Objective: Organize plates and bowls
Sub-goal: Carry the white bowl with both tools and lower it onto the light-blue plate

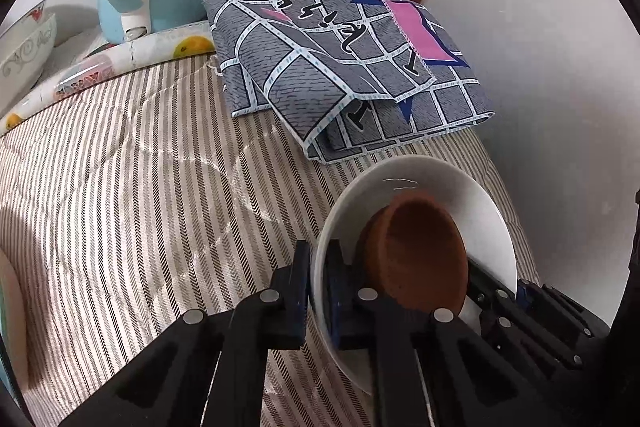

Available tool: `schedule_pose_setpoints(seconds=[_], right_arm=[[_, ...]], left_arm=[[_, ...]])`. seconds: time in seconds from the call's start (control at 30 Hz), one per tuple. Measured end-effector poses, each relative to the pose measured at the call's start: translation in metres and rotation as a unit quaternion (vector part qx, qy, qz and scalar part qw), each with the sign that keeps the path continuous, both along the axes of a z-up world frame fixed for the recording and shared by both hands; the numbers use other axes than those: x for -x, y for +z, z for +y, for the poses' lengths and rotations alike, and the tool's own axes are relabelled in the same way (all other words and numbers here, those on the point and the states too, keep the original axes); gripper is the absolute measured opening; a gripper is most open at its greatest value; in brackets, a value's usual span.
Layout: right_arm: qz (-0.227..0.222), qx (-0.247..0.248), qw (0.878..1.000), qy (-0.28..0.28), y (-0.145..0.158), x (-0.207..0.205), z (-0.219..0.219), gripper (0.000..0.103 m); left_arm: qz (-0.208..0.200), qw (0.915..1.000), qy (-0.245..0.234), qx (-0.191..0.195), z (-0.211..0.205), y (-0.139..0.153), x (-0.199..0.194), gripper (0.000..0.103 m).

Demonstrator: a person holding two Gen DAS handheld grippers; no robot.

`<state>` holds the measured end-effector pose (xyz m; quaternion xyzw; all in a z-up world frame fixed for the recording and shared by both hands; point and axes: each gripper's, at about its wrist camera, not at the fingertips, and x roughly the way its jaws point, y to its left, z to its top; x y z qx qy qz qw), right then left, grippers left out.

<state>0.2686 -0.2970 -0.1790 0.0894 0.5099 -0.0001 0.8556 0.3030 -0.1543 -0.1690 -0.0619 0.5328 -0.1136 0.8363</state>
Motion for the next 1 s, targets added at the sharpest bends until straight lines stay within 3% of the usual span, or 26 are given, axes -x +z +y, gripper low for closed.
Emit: schedule_pose_setpoints(seconds=[0.3, 1.0], right_arm=[[-0.009, -0.004, 1.000, -0.004, 0.009, 0.020, 0.004, 0.012], [-0.060, -0.010, 0.998, 0.014, 0.081, 0.074, 0.034, 0.011]], left_arm=[[-0.003, 0.9999, 0.011, 0.008, 0.006, 0.012, 0.023, 0.008], [-0.055, 0.9973, 0.046, 0.019, 0.048, 0.083, 0.085, 0.008]])
